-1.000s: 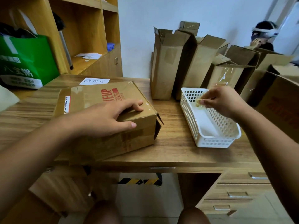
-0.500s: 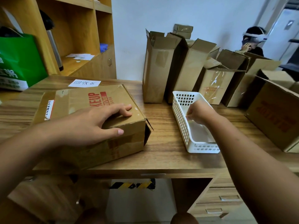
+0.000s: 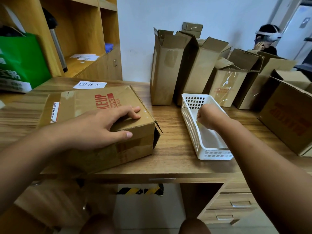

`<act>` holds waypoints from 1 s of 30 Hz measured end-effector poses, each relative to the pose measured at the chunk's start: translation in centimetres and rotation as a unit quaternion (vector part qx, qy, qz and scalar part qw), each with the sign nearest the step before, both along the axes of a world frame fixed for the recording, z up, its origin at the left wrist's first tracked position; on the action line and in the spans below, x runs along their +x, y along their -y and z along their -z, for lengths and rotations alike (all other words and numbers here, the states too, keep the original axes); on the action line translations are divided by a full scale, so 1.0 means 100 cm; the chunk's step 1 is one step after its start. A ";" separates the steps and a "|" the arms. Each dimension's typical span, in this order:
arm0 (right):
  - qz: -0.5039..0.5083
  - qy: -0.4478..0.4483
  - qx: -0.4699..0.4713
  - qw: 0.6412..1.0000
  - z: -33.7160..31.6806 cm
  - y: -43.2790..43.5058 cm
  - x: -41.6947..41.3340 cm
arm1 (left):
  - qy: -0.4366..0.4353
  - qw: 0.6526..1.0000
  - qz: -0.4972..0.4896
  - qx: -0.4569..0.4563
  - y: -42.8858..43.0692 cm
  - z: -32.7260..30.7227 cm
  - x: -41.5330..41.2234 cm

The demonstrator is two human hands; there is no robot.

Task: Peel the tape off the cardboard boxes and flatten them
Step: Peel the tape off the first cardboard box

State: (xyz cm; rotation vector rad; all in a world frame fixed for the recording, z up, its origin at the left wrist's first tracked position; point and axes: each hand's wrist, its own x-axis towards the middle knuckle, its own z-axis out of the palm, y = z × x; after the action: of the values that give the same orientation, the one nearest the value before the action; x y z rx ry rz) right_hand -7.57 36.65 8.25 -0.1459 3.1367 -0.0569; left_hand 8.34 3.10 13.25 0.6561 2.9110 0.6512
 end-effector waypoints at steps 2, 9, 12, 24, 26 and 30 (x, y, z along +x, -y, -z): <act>-0.004 -0.009 0.005 1.000 -0.001 0.001 0.001 | 0.001 1.000 0.001 0.002 0.001 0.000 -0.001; 0.004 -0.036 0.010 0.999 0.002 0.003 0.001 | 0.006 1.000 0.001 0.001 0.001 0.000 -0.002; 0.013 -0.024 0.029 0.999 0.000 0.004 0.002 | 0.003 1.000 -0.001 0.000 0.000 0.000 -0.001; -0.019 0.053 0.059 0.997 -0.024 0.014 0.007 | 0.007 1.000 0.003 0.008 0.001 0.000 -0.001; -0.028 0.048 0.064 0.996 -0.027 0.014 0.008 | 0.006 1.000 0.004 0.009 0.001 0.000 -0.001; -0.031 0.043 0.052 0.997 -0.025 0.014 0.008 | 0.006 1.000 0.006 0.006 0.001 0.000 -0.002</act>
State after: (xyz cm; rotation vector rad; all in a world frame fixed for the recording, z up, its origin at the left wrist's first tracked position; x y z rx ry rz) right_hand -6.76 35.25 10.75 -0.2336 3.0373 0.0987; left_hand 8.16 3.02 13.23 0.6680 2.8922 0.6698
